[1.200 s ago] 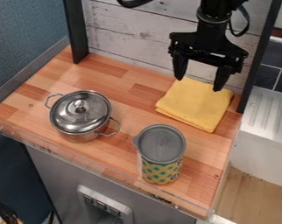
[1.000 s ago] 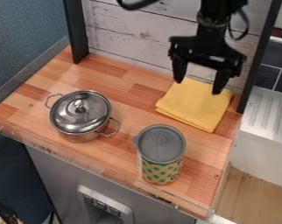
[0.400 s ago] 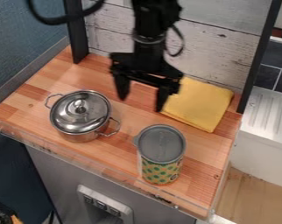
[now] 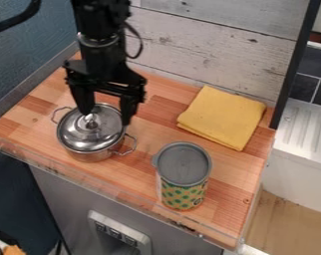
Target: Put the lid above the yellow cloth
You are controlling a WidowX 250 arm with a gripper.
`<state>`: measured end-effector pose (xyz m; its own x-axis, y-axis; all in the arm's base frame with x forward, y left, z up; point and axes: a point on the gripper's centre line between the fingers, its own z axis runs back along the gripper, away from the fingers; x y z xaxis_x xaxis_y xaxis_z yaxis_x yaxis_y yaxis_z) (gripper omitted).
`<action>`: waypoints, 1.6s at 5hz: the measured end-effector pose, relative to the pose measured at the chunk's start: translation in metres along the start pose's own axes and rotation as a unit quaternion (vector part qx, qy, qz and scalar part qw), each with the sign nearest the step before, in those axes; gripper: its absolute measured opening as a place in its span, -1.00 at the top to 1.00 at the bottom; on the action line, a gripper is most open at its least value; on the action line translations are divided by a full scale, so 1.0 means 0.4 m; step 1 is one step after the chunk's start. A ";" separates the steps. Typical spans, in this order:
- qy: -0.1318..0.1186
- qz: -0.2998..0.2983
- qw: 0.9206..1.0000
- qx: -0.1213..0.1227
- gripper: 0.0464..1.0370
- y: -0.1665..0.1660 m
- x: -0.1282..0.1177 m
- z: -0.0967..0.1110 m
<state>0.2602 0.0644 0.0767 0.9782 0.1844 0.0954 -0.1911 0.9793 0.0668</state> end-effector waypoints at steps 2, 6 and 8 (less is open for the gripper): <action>0.000 0.041 0.999 0.006 -0.93 0.063 0.011 -0.025; 0.026 0.049 0.998 0.010 -0.31 0.065 0.026 -0.103; 0.022 0.052 0.998 0.009 0.52 0.074 0.028 -0.103</action>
<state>0.2688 0.0988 0.0389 0.9556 0.2888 0.0581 -0.2927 0.9531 0.0774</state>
